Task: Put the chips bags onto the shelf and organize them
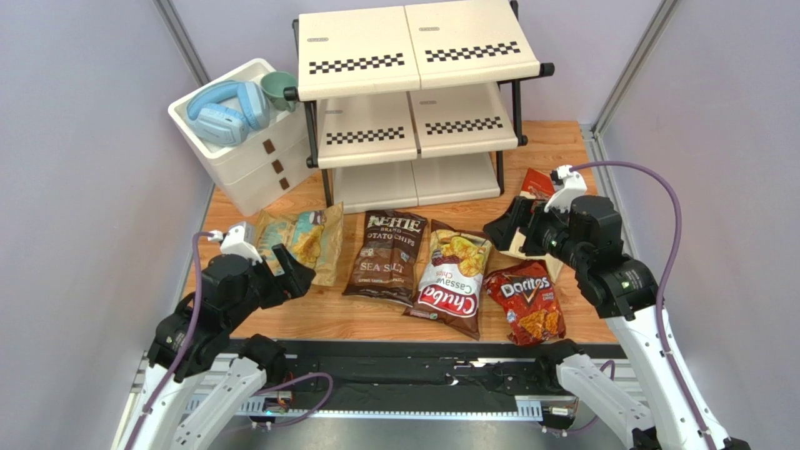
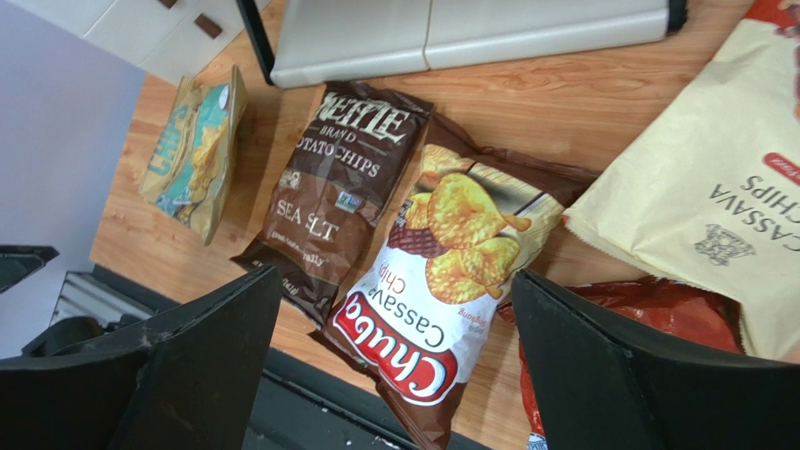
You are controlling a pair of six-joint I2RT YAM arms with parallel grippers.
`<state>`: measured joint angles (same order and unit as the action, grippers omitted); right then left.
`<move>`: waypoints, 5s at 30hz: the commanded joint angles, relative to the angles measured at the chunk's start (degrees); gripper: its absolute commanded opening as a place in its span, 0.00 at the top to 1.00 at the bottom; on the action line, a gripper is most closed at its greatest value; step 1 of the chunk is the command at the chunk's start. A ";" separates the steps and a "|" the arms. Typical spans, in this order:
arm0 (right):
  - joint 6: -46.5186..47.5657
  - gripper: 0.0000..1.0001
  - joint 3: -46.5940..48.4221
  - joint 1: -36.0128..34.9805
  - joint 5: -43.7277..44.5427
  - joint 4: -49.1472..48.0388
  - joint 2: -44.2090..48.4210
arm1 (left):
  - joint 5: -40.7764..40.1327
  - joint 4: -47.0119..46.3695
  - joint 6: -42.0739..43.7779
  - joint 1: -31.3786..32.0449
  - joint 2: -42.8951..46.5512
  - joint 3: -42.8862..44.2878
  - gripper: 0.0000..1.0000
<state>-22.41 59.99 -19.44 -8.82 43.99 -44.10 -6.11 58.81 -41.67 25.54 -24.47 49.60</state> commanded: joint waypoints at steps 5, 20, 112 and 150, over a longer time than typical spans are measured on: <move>0.35 0.03 -0.58 -0.60 -2.34 -1.28 -1.86 | 3.12 -4.22 -1.74 0.30 7.94 -2.92 0.01; -1.83 0.00 4.18 -11.92 -3.13 -0.62 -10.66 | -7.50 9.48 3.34 0.39 3.90 13.22 0.02; -20.29 1.00 15.44 -39.09 16.64 -56.72 -72.11 | -8.23 7.39 -4.20 0.30 11.29 3.41 0.03; -28.92 1.00 -10.06 -41.73 20.95 -78.00 -55.75 | 1.36 -30.58 -23.98 0.30 3.64 -32.20 0.10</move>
<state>-51.05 49.71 -60.01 10.61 -28.23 -101.47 -4.75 35.35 -64.53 25.78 -19.22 18.72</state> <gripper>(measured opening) 0.004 0.901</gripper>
